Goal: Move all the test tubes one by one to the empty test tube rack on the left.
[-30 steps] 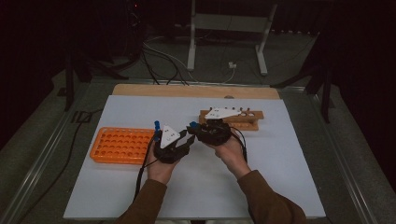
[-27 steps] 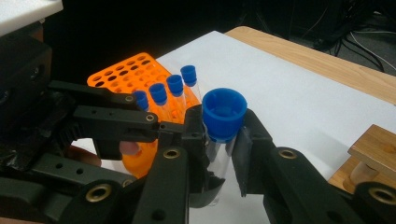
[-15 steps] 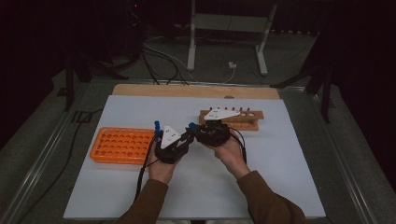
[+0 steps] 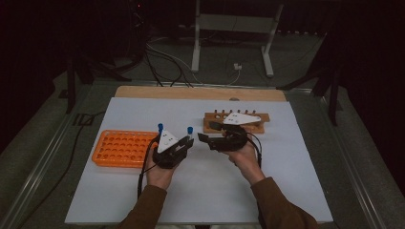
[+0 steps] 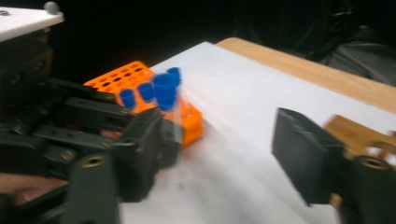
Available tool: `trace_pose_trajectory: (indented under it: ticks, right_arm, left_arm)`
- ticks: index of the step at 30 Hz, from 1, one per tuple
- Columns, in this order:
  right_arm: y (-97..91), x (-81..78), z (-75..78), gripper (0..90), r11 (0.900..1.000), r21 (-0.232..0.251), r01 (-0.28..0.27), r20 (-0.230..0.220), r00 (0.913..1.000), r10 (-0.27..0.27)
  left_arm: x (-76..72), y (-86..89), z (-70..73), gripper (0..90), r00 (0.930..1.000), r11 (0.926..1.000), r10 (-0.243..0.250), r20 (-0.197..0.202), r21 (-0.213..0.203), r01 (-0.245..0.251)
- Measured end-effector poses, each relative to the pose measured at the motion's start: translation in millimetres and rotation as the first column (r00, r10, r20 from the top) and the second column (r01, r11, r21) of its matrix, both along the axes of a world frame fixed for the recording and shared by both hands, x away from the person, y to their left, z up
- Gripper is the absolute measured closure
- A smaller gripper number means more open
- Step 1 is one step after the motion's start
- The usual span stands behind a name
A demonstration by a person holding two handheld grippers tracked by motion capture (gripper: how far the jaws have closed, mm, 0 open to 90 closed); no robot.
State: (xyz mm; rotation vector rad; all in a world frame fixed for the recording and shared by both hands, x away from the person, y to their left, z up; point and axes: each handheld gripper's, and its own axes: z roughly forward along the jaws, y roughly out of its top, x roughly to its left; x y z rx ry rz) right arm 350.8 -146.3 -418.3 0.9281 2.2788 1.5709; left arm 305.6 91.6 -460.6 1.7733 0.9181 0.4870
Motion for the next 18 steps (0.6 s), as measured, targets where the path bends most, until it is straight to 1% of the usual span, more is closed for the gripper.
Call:
trace_pose_trajectory:
  ticks: [1,4,6,8,12,15,18]
  right_arm:
    - [-6.1,-0.2,-0.5,25.6,0.9998,0.01,0.015,0.001,0.9999,-0.015]
    - [-19.5,0.1,-1.8,20.1,0.9982,0.02,0.056,0.001,0.9984,-0.056]
    - [-29.5,0.3,-3.1,15.3,0.9957,0.014,0.091,0.001,0.9958,-0.091]
    - [-37.3,-0.4,-4.2,13.2,0.9932,0.012,0.116,0.006,0.9932,-0.116]
    - [-55.3,-2.3,-8.6,3.6,0.988,0.021,0.153,-0.006,0.9882,-0.153]
    - [-66.7,-5.2,-12.0,2.3,0.9826,0.028,0.183,-0.01,0.983,-0.183]
    - [-76.0,-9.8,-15.4,0.4,0.9791,0.022,0.202,-0.002,0.9793,-0.202]
  left_arm:
    - [-1.1,1.0,0.0,78.0,1.0,1.0,-0.001,-0.001,-0.004,0.001]
    - [-6.3,4.2,1.1,78.0,0.9999,1.0,-0.009,0.004,-0.004,0.009]
    - [-10.0,7.4,1.9,78.0,0.9999,0.9999,-0.011,0.008,-0.002,0.011]
    - [-13.3,11.7,2.4,78.0,0.9999,1.0,-0.008,0.012,-0.001,0.008]
    - [-17.5,23.7,2.3,78.0,0.9998,0.9999,0.01,0.017,0.001,-0.01]
    - [-19.3,31.9,1.5,78.0,0.9997,0.9998,0.02,0.012,-0.009,-0.02]
    - [-22.9,39.5,1.0,78.0,0.9997,0.9998,0.02,0.016,-0.005,-0.02]
